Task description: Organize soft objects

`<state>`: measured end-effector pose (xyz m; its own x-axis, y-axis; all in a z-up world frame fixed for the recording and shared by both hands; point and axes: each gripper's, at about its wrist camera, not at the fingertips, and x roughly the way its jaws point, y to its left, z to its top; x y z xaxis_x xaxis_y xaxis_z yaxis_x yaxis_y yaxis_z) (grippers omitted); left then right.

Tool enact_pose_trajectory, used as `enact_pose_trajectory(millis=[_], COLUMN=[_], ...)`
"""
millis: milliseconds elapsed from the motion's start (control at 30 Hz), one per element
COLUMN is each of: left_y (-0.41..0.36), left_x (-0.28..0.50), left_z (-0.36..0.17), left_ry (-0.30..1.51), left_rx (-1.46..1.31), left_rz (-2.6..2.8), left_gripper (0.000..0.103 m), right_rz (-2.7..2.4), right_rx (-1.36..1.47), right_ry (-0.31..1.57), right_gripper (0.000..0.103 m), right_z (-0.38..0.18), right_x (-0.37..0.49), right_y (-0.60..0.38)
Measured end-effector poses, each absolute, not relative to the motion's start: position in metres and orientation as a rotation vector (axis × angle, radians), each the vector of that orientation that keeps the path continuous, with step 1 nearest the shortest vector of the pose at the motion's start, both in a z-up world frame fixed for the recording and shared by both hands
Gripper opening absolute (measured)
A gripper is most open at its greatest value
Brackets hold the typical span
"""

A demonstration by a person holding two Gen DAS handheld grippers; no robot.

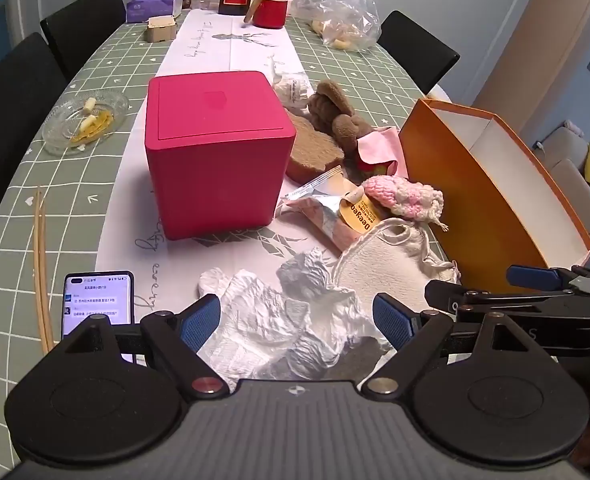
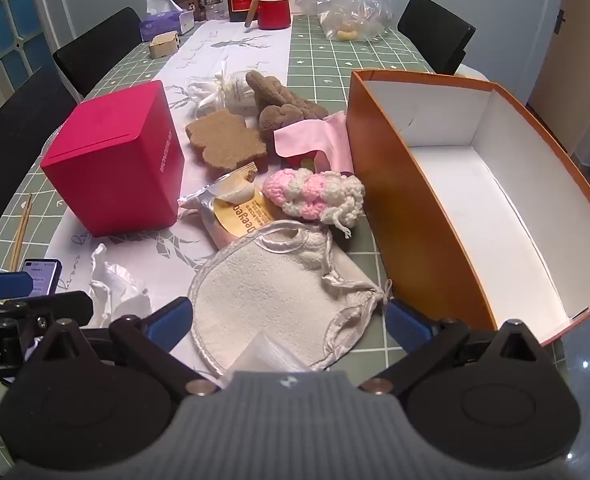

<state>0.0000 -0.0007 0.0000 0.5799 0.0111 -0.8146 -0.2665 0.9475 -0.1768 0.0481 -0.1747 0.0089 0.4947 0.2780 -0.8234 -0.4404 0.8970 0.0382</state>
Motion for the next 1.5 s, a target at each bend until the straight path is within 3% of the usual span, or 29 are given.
enact_pose_trajectory(millis=[1500], left_y=[-0.005], left_x=[0.0], left_z=[-0.001], left_ry=[0.949], left_rx=[-0.305], left_rz=[0.141], left_gripper=[0.101], right_rz=[0.442], right_rx=[-0.188], right_ry=[0.965], right_gripper=[0.1], right_z=[0.009], right_x=[0.048], right_y=[-0.175])
